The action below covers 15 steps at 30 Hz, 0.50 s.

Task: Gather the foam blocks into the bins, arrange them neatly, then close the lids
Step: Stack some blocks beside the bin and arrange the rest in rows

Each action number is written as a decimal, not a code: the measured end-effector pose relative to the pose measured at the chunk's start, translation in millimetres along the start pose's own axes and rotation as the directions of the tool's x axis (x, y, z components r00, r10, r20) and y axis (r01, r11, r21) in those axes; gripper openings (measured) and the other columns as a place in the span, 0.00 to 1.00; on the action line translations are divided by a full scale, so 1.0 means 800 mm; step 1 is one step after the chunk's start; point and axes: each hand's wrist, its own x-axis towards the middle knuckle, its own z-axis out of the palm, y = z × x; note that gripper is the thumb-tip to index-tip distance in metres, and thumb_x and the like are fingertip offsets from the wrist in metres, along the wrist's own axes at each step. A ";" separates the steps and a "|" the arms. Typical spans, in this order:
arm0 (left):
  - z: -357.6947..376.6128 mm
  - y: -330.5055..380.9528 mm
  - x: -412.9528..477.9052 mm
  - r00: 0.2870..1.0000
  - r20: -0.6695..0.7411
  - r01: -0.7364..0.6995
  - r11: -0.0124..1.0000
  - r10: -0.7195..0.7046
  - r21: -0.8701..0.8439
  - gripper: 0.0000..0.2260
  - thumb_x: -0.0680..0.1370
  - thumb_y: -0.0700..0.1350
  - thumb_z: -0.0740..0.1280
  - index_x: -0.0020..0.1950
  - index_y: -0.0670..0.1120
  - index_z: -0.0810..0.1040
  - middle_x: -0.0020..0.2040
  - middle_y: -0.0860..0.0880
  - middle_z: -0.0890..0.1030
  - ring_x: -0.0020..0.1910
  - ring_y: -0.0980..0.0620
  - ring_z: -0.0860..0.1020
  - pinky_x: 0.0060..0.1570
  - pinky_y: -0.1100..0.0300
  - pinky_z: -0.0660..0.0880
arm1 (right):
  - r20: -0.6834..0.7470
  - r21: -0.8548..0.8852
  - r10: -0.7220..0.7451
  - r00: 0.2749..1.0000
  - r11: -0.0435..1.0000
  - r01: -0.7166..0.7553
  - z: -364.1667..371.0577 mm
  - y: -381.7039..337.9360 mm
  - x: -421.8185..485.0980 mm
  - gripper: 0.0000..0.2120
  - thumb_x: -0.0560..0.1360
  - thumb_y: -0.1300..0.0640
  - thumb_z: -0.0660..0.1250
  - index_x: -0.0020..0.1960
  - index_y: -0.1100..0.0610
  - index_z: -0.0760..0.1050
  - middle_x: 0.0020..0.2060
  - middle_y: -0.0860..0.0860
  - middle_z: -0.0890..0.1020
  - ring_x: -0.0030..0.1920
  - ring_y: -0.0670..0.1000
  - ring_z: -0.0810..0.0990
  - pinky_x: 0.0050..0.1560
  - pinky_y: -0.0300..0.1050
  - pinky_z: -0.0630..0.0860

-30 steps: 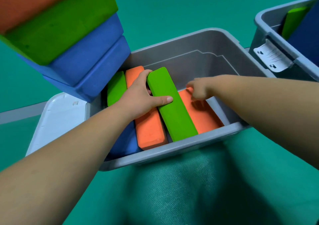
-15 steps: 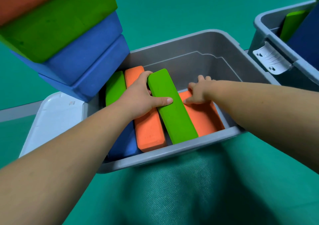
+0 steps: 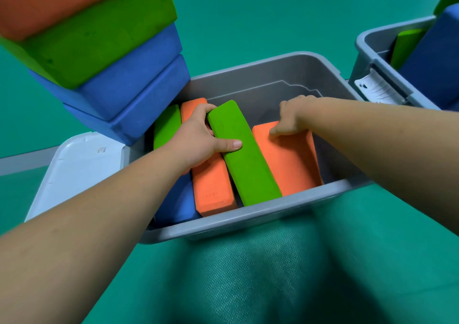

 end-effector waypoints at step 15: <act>-0.007 0.022 -0.041 0.942 -0.135 -0.252 0.913 0.308 0.321 0.36 0.63 0.53 0.85 0.65 0.56 0.70 0.61 0.58 0.76 0.53 0.57 0.76 0.53 0.59 0.75 | -0.034 0.125 0.174 0.984 0.978 -0.169 -0.046 0.013 -0.079 0.39 0.77 0.28 0.54 0.72 0.58 0.75 0.70 0.60 0.77 0.67 0.65 0.77 0.67 0.53 0.73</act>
